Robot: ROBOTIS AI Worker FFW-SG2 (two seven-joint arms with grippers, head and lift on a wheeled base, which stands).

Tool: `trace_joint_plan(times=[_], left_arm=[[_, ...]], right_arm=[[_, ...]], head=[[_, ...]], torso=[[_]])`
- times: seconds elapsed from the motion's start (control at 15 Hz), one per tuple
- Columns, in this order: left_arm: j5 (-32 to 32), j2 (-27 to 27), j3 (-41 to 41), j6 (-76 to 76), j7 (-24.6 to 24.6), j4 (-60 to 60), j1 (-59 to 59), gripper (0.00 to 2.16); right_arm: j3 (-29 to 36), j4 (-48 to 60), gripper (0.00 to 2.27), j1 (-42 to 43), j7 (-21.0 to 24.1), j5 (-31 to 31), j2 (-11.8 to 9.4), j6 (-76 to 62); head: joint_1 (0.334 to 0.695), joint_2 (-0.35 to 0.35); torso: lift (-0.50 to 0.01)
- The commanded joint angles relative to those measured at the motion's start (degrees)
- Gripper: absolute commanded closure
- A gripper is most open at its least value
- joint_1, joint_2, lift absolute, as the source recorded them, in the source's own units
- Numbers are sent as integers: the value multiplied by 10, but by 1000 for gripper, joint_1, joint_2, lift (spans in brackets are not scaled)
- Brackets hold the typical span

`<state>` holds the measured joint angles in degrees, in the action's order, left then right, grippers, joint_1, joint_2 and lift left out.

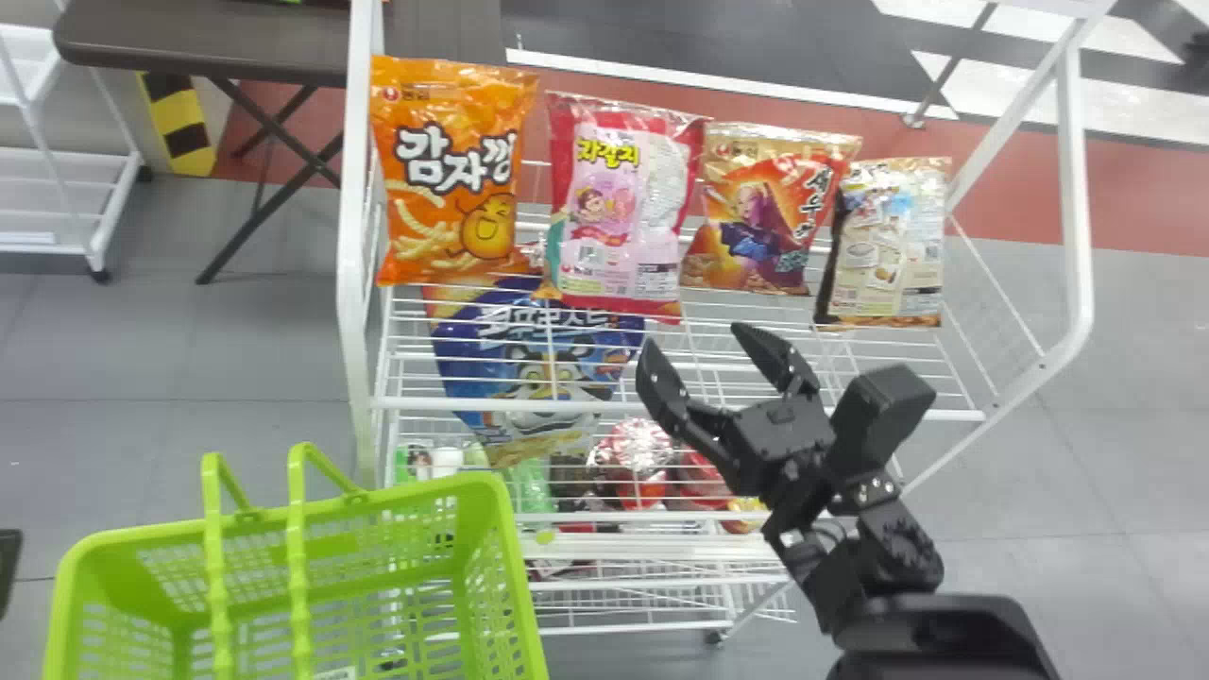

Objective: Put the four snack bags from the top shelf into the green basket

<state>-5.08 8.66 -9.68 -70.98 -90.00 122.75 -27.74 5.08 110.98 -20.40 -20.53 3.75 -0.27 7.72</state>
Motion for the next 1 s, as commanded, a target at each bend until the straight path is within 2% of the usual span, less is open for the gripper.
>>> trace_joint_plan(times=[0.0,0.33,0.53,0.73,0.93], left_arm=[[-1,1,-3,-2,-6,0,0,2148],[-3,3,-7,-2,-6,-1,-1,2148],[-7,3,-12,-2,-6,-3,-1,2148],[-7,5,-15,0,-6,-6,1,2148],[-11,13,-10,0,-6,-20,13,2148]], right_arm=[[-34,-35,97,63,15,6,3,23],[-103,-183,97,224,19,49,3,30],[-129,-294,97,313,8,55,3,9],[-153,-407,97,386,7,69,3,-27],[-160,-462,120,418,8,67,3,-32]], head=[[695,-167],[695,-60],[695,15],[695,48],[695,66]], torso=[[0],[0],[0],[0],[0]])
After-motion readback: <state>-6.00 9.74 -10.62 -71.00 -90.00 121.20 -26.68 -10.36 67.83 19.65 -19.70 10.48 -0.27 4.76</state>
